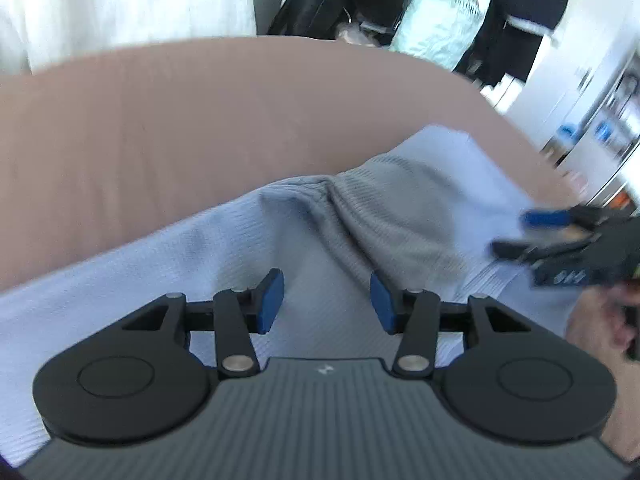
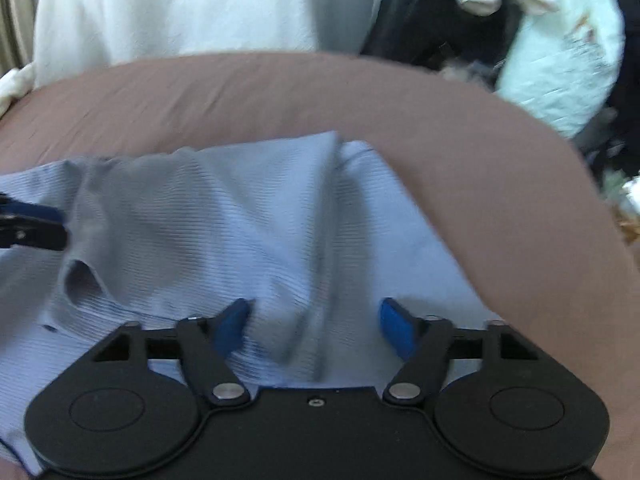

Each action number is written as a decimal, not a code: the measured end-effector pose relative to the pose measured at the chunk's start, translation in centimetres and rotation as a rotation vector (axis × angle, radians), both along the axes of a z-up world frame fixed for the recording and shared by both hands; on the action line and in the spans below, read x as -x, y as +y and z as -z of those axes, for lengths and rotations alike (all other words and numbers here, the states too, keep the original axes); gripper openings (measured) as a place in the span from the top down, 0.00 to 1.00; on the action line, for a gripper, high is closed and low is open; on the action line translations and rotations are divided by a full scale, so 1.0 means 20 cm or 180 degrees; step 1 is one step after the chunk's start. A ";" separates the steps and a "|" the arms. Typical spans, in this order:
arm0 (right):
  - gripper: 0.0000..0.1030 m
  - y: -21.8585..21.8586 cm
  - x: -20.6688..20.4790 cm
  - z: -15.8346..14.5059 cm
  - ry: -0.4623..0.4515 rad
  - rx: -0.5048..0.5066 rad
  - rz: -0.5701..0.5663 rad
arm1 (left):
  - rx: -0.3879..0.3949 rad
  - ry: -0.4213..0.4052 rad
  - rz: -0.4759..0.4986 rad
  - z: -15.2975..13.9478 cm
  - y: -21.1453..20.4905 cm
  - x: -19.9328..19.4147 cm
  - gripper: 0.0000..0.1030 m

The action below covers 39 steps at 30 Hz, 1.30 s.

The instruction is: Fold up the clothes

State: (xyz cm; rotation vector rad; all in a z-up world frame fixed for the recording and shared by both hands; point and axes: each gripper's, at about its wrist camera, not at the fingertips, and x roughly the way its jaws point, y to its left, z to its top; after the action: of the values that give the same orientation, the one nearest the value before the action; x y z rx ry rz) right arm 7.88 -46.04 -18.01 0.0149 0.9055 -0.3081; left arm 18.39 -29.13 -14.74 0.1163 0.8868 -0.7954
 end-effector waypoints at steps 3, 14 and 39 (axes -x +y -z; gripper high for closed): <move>0.20 0.00 0.16 -0.06 -0.0165 0.0082 0.0277 | -0.0036 -0.0420 0.0298 -0.09 -0.05 0.12 0.54; 0.16 -0.08 0.74 0.07 -0.0973 -0.2688 0.1286 | 0.0386 0.0039 0.0309 -0.02 -0.17 0.13 0.47; 0.83 0.65 -0.04 -0.50 -0.1538 -0.0547 0.0122 | 0.0490 -0.0077 -0.0407 -0.52 0.82 -0.05 0.58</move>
State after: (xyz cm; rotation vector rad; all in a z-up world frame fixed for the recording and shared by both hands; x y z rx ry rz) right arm 8.67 -32.98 -7.94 0.2556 0.4495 -0.2462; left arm 19.46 -12.66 -4.44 -0.0657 0.7992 -0.7383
